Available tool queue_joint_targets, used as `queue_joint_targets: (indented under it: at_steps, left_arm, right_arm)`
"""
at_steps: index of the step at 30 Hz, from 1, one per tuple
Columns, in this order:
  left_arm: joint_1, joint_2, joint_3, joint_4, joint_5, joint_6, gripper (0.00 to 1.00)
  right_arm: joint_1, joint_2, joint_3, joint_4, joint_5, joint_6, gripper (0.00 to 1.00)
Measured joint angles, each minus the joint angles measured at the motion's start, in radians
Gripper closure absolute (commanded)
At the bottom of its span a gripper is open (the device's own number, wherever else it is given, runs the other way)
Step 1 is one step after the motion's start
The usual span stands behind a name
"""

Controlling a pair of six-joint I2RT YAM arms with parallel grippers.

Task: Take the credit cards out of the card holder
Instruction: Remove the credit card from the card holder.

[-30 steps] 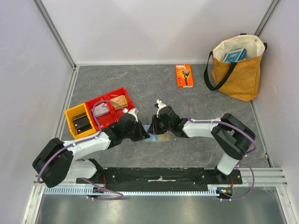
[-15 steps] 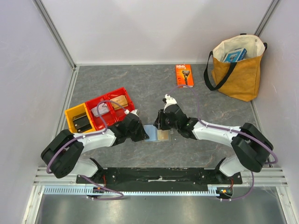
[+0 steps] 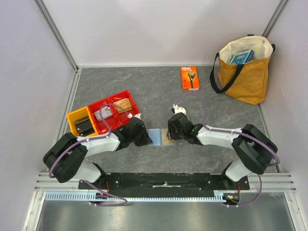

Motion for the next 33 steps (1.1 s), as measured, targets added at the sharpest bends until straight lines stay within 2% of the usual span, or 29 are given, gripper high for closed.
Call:
queue_joint_targets:
  at_steps: [12,23,25,28,33]
  left_arm:
    - [0.000,-0.001,-0.002,0.003,0.002,0.000,0.89]
    - [0.000,-0.001,-0.003,0.006,0.005,0.000,0.89]
    - [0.000,-0.001,-0.003,0.006,0.006,0.000,0.89]
    - [0.000,-0.001,-0.003,0.006,0.006,0.001,0.89]
    - [0.000,0.000,-0.003,0.006,0.006,0.001,0.89]
  right_arm:
    - [-0.003,0.019,0.003,0.004,-0.006,-0.017,0.66]
    - [-0.003,-0.005,0.003,-0.019,-0.024,-0.018,0.67]
    - [-0.003,-0.013,0.004,-0.021,-0.029,-0.018,0.64]
    - [-0.003,-0.020,0.008,-0.026,-0.034,-0.019,0.54]
    - [-0.002,-0.022,0.016,-0.036,-0.038,-0.024,0.48]
